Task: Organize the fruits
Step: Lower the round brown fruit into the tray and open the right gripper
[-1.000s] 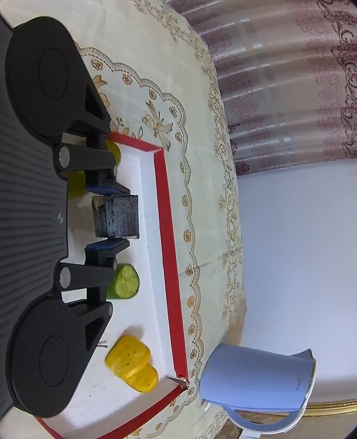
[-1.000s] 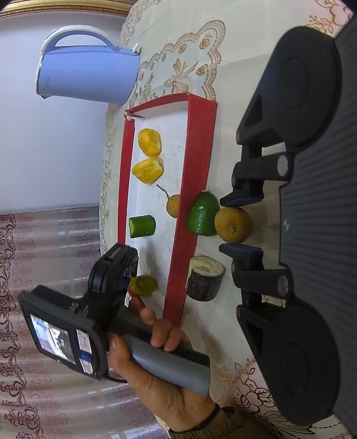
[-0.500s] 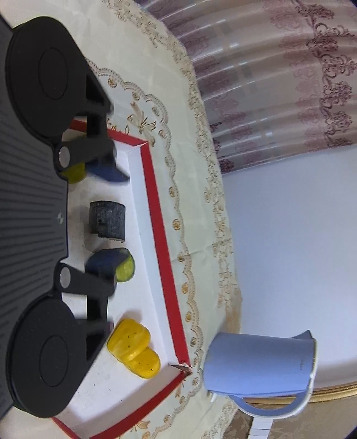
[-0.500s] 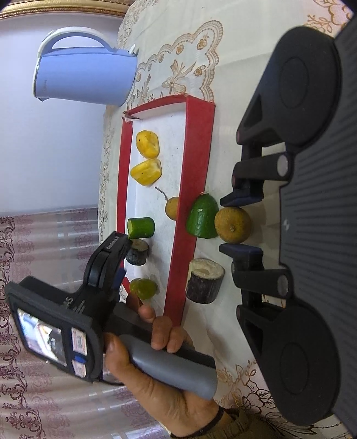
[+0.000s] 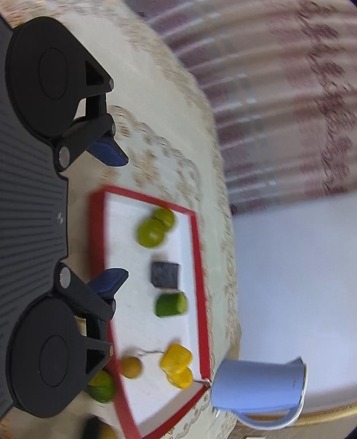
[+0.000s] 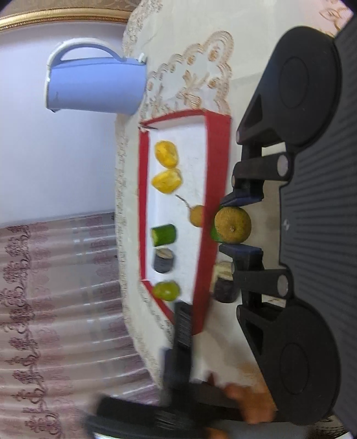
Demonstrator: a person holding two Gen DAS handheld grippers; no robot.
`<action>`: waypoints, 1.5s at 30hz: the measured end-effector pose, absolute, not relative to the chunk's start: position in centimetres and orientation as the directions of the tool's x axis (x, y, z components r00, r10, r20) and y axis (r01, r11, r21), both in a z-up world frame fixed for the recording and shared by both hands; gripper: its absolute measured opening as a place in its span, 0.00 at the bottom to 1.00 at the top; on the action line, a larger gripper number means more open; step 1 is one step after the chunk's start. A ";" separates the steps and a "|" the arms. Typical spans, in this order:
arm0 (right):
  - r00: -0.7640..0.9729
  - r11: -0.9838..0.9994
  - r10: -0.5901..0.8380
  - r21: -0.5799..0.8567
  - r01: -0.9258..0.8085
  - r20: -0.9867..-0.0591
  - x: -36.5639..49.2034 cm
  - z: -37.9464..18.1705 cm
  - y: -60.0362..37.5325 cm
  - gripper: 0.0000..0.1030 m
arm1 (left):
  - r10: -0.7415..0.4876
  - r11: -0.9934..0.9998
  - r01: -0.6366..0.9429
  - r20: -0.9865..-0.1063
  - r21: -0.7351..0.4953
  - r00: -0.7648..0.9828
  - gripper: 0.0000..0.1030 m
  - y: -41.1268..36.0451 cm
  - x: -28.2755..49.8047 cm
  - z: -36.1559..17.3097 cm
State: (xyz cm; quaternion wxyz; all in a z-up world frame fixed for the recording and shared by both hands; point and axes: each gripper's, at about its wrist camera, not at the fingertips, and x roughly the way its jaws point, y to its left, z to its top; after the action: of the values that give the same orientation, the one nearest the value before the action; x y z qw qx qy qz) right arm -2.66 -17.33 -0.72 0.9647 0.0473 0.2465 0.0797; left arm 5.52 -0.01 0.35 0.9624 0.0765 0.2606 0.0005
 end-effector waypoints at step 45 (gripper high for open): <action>0.819 0.995 0.092 0.032 -0.090 -0.567 15.8 -0.7 -16.4 0.27 | 0.037 0.995 0.016 -0.494 0.102 0.869 0.83 1.4 2.9 -1.5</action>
State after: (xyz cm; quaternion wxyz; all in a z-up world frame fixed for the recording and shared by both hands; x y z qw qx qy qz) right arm 15.79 -16.43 -0.71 0.9536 0.0018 0.2972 0.0479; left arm 2.92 1.43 -1.50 0.9653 0.0513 0.2561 0.0055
